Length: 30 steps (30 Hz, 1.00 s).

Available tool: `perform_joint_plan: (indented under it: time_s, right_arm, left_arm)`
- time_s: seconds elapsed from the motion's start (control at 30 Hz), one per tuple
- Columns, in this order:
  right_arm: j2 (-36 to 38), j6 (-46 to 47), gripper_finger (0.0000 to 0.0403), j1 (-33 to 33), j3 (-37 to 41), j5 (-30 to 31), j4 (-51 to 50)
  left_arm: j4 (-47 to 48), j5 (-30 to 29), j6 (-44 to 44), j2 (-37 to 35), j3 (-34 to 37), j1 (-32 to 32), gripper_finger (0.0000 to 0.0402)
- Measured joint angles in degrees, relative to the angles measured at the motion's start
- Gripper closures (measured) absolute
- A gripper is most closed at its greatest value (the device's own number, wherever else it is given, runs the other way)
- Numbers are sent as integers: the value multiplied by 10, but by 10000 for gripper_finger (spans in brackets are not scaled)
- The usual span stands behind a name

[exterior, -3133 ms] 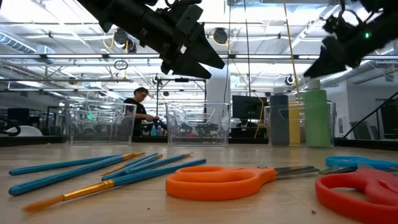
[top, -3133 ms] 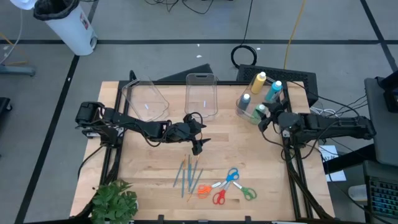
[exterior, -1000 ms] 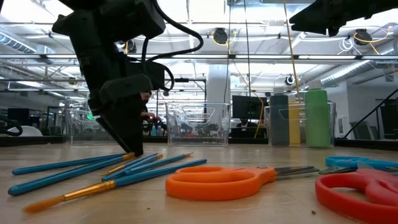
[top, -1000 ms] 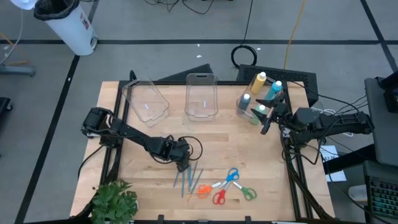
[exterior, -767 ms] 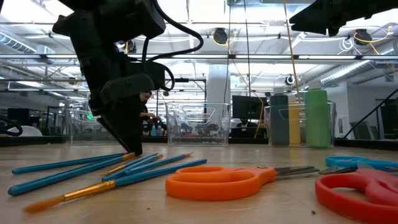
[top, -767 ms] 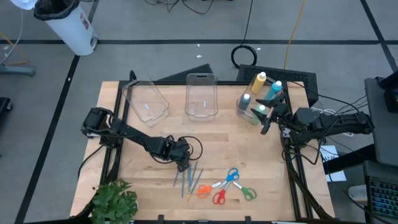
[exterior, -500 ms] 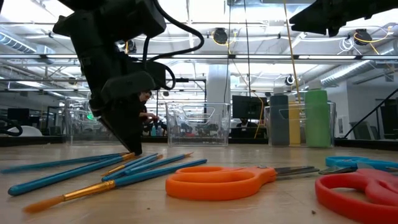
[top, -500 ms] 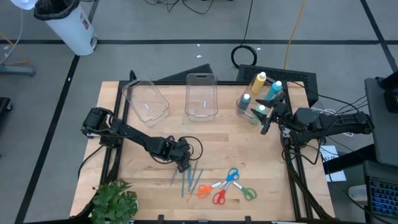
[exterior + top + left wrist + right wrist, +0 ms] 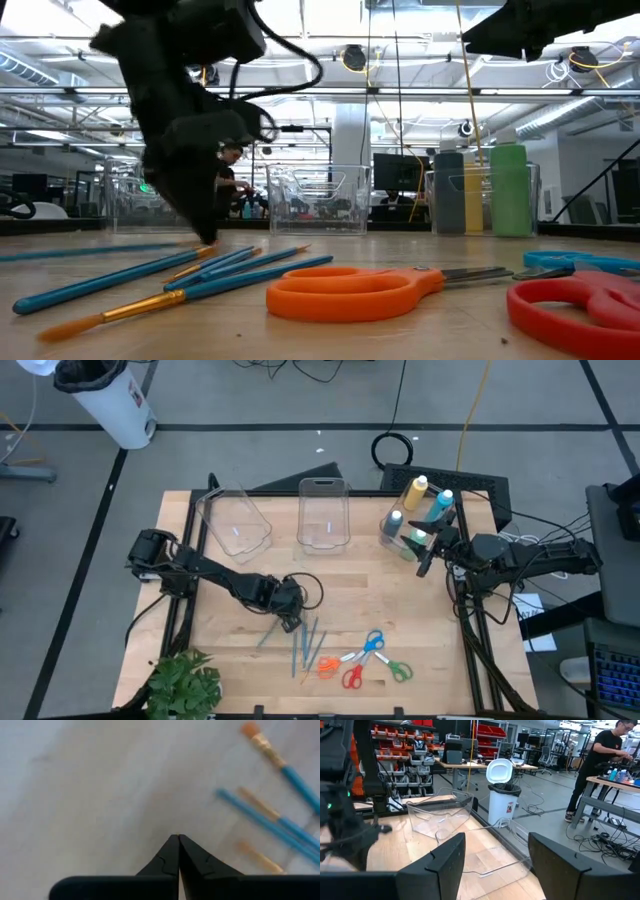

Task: Pick & Place Paint Supplies
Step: Put the blue paint brush into the middle transparent bin

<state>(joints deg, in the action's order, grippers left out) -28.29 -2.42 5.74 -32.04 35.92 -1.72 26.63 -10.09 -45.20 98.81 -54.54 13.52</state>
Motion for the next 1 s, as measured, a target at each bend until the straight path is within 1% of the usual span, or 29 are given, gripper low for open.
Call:
perform_joint_plan:
  time_s: [0.13,0.23,0.37,0.5,0.6,0.67,0.83,1.0]
  right_arm:
    - [0,0,193,0,0,0,1]
    - [0,-1,193,0,0,0,2]
    - [0,-2,193,0,0,0,2]
    - [0,2,193,0,0,0,2]
    - [-1,2,193,0,0,0,1]
    - [-5,2,193,0,0,0,1]
    - [-7,2,193,0,0,0,2]
    - [-7,2,193,0,0,0,2]
  left_arm:
    - [-8,-52,2,-54,-2,-1,399]
    - [-12,-87,22,-88,-1,-1,400]
    - [-46,-149,50,-129,-2,-1,400]
    - [-93,-216,88,-154,-2,-4,400]
    - [-144,-250,123,-167,-4,-16,401]
    - [-179,-263,154,-171,-4,-30,401]
    - [-284,-255,254,-170,-4,-71,401]
    - [-367,-245,335,-170,-4,-122,401]
